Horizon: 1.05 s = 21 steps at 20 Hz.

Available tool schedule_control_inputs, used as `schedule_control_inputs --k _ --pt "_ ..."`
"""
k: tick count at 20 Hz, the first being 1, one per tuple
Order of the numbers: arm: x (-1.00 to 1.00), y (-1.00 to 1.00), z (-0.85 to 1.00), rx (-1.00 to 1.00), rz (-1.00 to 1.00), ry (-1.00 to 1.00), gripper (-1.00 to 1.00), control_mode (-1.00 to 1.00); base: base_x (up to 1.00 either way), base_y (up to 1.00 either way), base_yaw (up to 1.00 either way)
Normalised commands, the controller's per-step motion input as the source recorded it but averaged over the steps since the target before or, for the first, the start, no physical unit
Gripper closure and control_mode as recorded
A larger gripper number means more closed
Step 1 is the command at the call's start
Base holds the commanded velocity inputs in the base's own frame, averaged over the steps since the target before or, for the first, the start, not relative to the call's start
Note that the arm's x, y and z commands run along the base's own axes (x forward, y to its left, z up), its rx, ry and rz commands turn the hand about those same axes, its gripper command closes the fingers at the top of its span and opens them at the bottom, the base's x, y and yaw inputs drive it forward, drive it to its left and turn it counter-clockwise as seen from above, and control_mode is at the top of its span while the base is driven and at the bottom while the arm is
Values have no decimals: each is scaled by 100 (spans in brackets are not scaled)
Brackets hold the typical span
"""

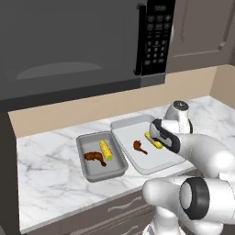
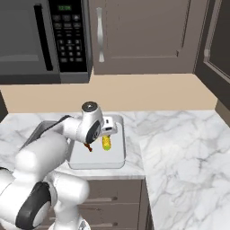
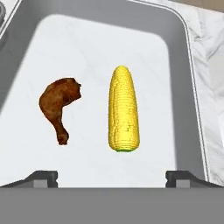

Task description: Place one corn and one chicken drumstick in each tupperware on the nearby counter, to pack two identical lunches.

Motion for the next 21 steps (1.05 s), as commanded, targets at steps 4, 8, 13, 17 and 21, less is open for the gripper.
schedule_control_inputs --k 4,8,13,17,21 --pt "-100 -10 88 0 0 -12 -100 -100 0 0 0" --pt "-100 -15 80 0 0 -19 -100 -100 0 0 0" --pt "-87 -3 59 0 0 -21 -100 -100 0 0 0" --pt "-75 0 45 0 0 -31 -100 -100 0 0 0" --pt "-66 0 59 0 0 -31 -100 -100 0 0 0"
